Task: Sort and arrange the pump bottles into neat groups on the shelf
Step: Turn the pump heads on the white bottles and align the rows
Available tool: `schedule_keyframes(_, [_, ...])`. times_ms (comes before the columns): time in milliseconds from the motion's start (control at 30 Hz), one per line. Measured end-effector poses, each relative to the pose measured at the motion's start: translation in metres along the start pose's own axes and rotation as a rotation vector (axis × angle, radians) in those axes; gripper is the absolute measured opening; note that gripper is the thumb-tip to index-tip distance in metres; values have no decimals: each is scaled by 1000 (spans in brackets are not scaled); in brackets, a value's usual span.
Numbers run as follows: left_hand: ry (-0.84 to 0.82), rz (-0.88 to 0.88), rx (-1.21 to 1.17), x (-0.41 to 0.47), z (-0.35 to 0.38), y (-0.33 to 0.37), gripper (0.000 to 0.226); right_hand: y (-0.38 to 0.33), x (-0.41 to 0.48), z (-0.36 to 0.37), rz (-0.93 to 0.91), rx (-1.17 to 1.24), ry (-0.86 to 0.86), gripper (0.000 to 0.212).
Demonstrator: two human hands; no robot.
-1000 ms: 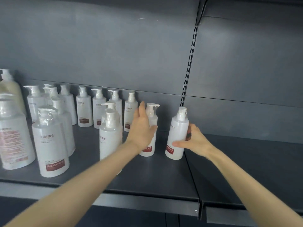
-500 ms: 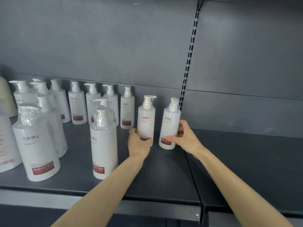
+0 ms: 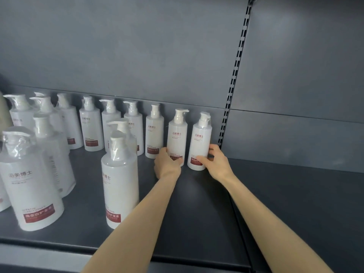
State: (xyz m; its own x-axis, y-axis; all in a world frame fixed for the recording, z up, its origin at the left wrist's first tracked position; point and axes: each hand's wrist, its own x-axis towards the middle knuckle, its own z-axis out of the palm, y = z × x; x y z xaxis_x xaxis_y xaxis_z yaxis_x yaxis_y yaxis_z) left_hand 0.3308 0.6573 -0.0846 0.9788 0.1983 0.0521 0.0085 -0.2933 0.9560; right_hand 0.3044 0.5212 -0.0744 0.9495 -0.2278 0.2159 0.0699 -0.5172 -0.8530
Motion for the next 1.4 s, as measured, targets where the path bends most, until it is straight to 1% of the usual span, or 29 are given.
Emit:
schedule_keyframes(133, [22,-3,53,12,1,-4,43,2,12,3,4,-11,-3,55])
schedule_keyframes(233, [40,0,75,18,4,-6,40,4,19,6,-5,-19,2,56])
schedule_keyframes(400, [97,31,96,21,11,-11,36,12,22,9,11,-46,-7,67])
schedule_keyframes(600, [114,48,109,25,13,-14,38,18,27,13,36,-69,45,56])
schedule_keyframes(767, [141,70,190,25,15,-13,43,19,26,15,20,-65,42,58])
schedule_keyframes(967, [131,48,186,28,15,-17,33,19,25,14,33,-41,42,58])
schedule_keyframes(1167, [150,46,208,29,17,-16,35,20,26,13,12,-69,48,56])
schedule_keyframes(1400, [149,57,197,28,16,-16,32,20,25,13,2,-63,72,55])
